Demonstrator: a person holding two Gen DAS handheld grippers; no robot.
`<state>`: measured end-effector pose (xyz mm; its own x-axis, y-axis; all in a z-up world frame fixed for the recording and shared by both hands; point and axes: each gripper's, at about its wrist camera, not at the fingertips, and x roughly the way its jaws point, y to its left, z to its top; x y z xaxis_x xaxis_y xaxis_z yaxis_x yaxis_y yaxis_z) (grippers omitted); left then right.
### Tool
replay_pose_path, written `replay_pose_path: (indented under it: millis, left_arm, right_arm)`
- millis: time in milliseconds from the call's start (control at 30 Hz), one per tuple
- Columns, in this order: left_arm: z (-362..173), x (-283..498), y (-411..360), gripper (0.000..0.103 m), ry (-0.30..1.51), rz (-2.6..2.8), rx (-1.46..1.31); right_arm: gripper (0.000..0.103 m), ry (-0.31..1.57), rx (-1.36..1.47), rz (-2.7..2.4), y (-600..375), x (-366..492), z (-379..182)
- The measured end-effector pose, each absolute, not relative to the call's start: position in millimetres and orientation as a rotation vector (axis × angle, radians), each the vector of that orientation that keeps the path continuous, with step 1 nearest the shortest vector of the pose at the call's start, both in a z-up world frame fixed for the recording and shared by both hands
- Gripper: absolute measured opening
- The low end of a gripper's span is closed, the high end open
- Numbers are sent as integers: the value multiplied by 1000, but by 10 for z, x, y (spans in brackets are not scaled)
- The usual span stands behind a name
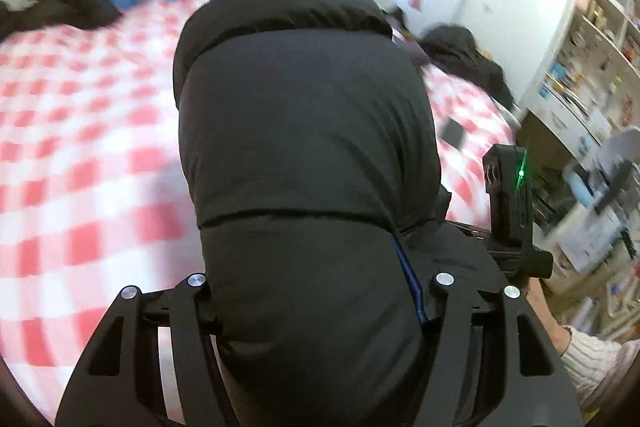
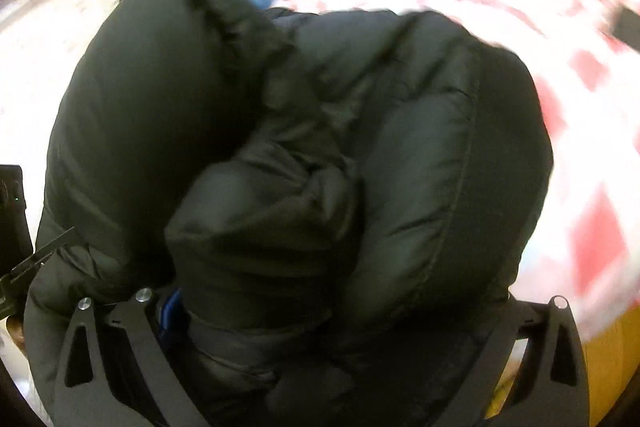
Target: Fold large clothes
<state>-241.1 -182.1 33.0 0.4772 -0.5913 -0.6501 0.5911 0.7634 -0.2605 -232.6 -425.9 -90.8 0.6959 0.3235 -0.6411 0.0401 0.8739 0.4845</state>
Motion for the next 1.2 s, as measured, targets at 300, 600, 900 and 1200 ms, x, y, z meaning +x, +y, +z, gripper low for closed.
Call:
replay_pose_path:
  millis: [300,600,900,1200]
  left_arm:
    - [439,-1668,-65,60,751,-322,-155]
    - [-163,-1396,825,74,900,-119,-445]
    - [39,-1314,828,94,896,18,-448]
    - [599,-1590,1054,94,665,207,-373]
  right_arm:
    - [97,803,284,446,-2622,-890,-746]
    - [98,1050,413,497,-1850,104,-1468]
    - [98,1129,328,439,-1858,160,-1299]
    - [98,1133,553,509,-1935,362,-1495]
